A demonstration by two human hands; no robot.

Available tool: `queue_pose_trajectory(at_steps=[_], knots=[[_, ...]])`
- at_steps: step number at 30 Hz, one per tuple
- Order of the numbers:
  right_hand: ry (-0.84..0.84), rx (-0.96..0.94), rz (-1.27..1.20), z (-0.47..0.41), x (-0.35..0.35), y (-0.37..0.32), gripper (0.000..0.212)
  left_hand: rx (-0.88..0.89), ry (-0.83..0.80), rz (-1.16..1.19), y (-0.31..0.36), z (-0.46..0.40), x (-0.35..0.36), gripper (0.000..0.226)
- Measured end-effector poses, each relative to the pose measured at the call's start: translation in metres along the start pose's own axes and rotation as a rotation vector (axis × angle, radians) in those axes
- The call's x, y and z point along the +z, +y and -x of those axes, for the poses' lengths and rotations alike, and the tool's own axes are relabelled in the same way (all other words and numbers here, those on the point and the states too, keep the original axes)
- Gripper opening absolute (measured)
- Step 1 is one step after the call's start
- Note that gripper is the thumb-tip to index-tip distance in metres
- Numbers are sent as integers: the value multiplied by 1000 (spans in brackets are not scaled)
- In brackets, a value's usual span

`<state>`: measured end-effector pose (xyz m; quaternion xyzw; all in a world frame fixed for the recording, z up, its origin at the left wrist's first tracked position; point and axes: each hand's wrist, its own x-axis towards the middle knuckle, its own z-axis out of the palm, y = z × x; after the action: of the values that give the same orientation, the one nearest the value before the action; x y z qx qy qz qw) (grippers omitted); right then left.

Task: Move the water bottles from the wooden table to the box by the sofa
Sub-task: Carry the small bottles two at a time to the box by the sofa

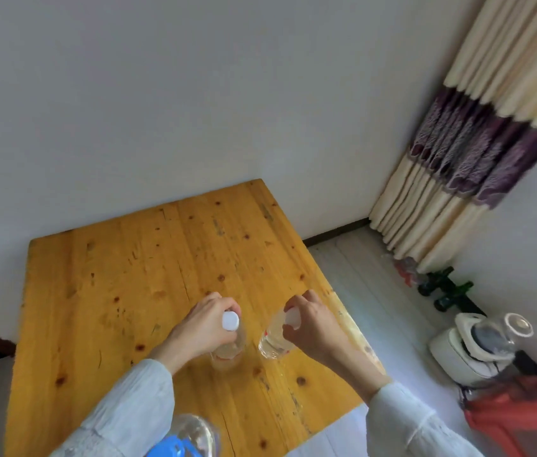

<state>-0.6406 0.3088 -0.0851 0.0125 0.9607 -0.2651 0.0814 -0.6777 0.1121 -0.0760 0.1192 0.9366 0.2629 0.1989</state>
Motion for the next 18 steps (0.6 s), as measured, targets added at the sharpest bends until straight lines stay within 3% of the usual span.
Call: queue_pose_trajectory(at_steps=[9,18], knots=[[392,185,-4,175,-92,75,27,567,-82,-262,176,42,1,26],[814,469,-13,435,-153,119,25,988,-153,-131,350,175,95,22]])
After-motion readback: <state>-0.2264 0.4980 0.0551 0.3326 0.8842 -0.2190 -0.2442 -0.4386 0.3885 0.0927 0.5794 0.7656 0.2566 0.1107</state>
